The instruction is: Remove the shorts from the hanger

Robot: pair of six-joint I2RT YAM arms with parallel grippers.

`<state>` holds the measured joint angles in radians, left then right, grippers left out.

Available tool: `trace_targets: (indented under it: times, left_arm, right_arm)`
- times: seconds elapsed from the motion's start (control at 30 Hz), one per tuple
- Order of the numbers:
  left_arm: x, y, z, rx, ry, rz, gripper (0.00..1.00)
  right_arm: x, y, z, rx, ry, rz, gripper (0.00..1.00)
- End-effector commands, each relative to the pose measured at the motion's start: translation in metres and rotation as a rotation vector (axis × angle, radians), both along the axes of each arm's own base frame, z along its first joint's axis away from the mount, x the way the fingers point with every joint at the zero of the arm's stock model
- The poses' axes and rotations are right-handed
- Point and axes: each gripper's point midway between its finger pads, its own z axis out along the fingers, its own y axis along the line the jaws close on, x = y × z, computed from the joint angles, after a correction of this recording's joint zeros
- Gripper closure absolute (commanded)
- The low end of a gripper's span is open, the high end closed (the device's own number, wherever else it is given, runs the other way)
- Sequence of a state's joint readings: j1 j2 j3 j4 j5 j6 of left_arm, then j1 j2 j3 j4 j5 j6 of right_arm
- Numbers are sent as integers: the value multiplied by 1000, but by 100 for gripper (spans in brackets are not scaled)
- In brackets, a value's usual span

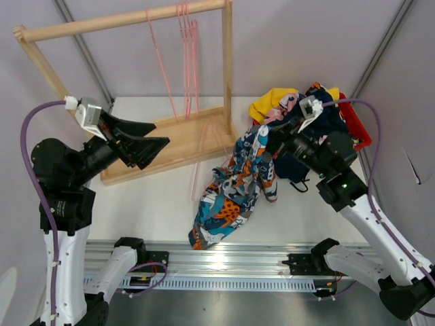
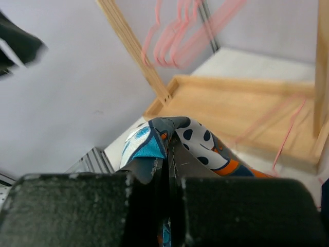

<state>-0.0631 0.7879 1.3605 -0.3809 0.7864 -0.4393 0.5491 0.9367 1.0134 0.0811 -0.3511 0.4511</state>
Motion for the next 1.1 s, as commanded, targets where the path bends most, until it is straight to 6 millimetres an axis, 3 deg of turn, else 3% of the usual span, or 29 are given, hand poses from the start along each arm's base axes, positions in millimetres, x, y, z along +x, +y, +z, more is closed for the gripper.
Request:
trace_targets:
  times: [0.0,0.07,0.1,0.13,0.17,0.2,0.23,0.27,0.3,0.33,0.37,0.4,0.43,0.5,0.53,0.63,0.67,0.73,0.8,0.9,0.93,0.97,1.0,1.03,1.07]
  left_arm:
    - [-14,-7,1,-8,-47,-72,17]
    - [-14,-8,-2,-6,-43,-78,16]
    - [-13,-8,-5,-6,-36,-78,16]
    - [-13,-8,-6,-4,-35,-79,15]
    - [-15,-8,-6,-2,-41,-78,15]
    - [-15,-8,-7,0,-43,-73,14]
    - [-15,-8,-8,5,-46,-69,14]
    - [-15,-8,-10,8,-39,-70,14]
    - [-13,-8,-13,10,-33,-68,14]
    - [-14,-9,-15,13,-35,-72,14]
    - [-14,-10,-16,15,-34,-74,14]
    - [-14,-10,-15,15,-38,-74,14]
    - [-12,-11,-19,20,-33,-76,14]
    - [-10,-12,-23,33,-33,-80,14]
    - [-8,-14,-26,40,-26,-85,14]
    - [3,-16,-44,95,2,-48,14]
    - [9,-15,-57,119,41,-29,15]
    - [25,-13,-76,173,78,30,16]
    - [38,-12,-98,214,114,63,16]
    - [61,-15,-140,310,169,137,15]
    - [61,-27,-158,355,192,122,15]
    - [78,-24,-183,425,237,199,15]
    - [82,-27,-201,475,262,217,15]
    - [79,-42,-211,511,264,194,14]
    - [85,-50,-234,563,306,193,14]
  right_arm:
    - [-23,-33,109,32,-289,-81,100]
    - [-16,-52,141,24,-341,-156,100]
    - [0,-54,148,6,-338,-190,100]
    - [-6,-67,184,19,-398,-234,100]
    - [2,-78,198,21,-411,-295,100]
    - [27,-90,202,5,-398,-370,100]
    - [21,-105,232,36,-450,-423,100]
    - [31,-119,243,51,-452,-493,100]
    - [43,-137,251,56,-453,-570,100]
    - [69,-146,251,55,-437,-622,100]
    - [69,-158,267,88,-462,-666,100]
    - [80,-170,271,104,-460,-723,100]
    - [106,-182,267,101,-446,-774,100]
    - [117,-206,281,135,-472,-885,100]
    - [138,-215,273,124,-455,-929,100]
    - [155,-243,279,131,-494,-1047,100]
    - [175,-247,268,111,-473,-1063,100]
    - [194,-262,255,90,-451,-1126,100]
    - [229,-271,219,32,-371,-1157,100]
    - [263,-291,161,-46,-246,-1210,100]
    - [276,-293,126,-86,-170,-1217,100]
    - [277,-294,108,-102,-120,-1215,90]
    - [279,-292,87,-125,-63,-1195,42]
    - [284,-290,49,-141,20,-1175,20]
    - [283,-286,32,-143,50,-1155,3]
